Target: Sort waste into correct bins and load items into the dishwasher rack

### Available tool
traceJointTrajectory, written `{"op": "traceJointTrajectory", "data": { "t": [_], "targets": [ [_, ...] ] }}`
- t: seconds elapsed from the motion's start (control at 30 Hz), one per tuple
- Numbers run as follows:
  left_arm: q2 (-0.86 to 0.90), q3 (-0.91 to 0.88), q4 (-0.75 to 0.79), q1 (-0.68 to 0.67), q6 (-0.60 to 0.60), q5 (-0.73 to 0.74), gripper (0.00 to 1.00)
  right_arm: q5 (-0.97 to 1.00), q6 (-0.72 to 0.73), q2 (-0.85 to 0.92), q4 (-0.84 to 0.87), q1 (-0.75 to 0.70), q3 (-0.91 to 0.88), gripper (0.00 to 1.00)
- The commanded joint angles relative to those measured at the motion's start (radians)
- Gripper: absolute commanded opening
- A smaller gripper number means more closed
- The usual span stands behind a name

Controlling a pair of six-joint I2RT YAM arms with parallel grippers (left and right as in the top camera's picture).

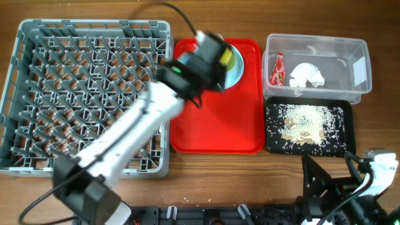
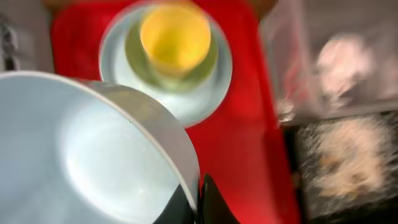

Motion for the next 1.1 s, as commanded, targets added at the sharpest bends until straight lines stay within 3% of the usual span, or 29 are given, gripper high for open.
{"op": "traceJointTrajectory", "data": {
  "t": [0.0,0.03,0.17,0.23,0.37,0.47,0.67,0.73,0.77,0.8,1.07],
  "targets": [
    [-0.011,0.042,0.067,0.261,0.061,0.523,0.04,-0.008,-0.018,-0.008,0.002,-0.002,-0.003,1.0],
    [0.0,0.042,0.126,0.386,0.061,0.69,0.04,-0.008,-0.019,-0.008,0.002,-0.002,-0.003,1.0],
    [0.091,0.042,0.28,0.63,-0.021,1.05,0.04,-0.008,-0.018,-0.008,0.002,-0.002,-0.003,1.0],
    [0.164,0.042,0.344,0.686,-0.116,1.093,0.04,-0.008,-0.018,-0.008,0.002,-0.002,-0.003,1.0],
    [0.343,0.042,0.511,0.756,-0.207,1.336,0.04,-0.008,-0.018,-0.008,0.002,-0.002,-0.003,1.0],
    [0.446,0.042,0.52,0.767,-0.21,1.41,0.04,-0.008,-0.019,-0.008,0.002,-0.002,-0.003,1.0],
    [0.491,0.04,0.5,0.82,-0.202,1.407,0.04,-0.008,-0.019,-0.008,0.002,-0.002,-0.003,1.0],
    [0.491,0.039,0.453,0.856,-0.194,1.382,0.13,-0.008,-0.018,-0.008,0.002,-0.002,-0.003,1.0],
    [0.491,0.039,0.432,0.869,-0.194,1.367,0.5,-0.008,-0.018,-0.008,0.002,-0.002,-0.003,1.0],
    [0.491,0.039,0.413,0.881,-0.195,1.353,1.0,-0.008,-0.018,-0.008,0.002,-0.002,-0.003,1.0],
    [0.415,0.039,0.341,0.961,-0.196,1.217,1.0,-0.008,-0.018,-0.008,0.002,-0.002,-0.003,1.0]
  ]
}}
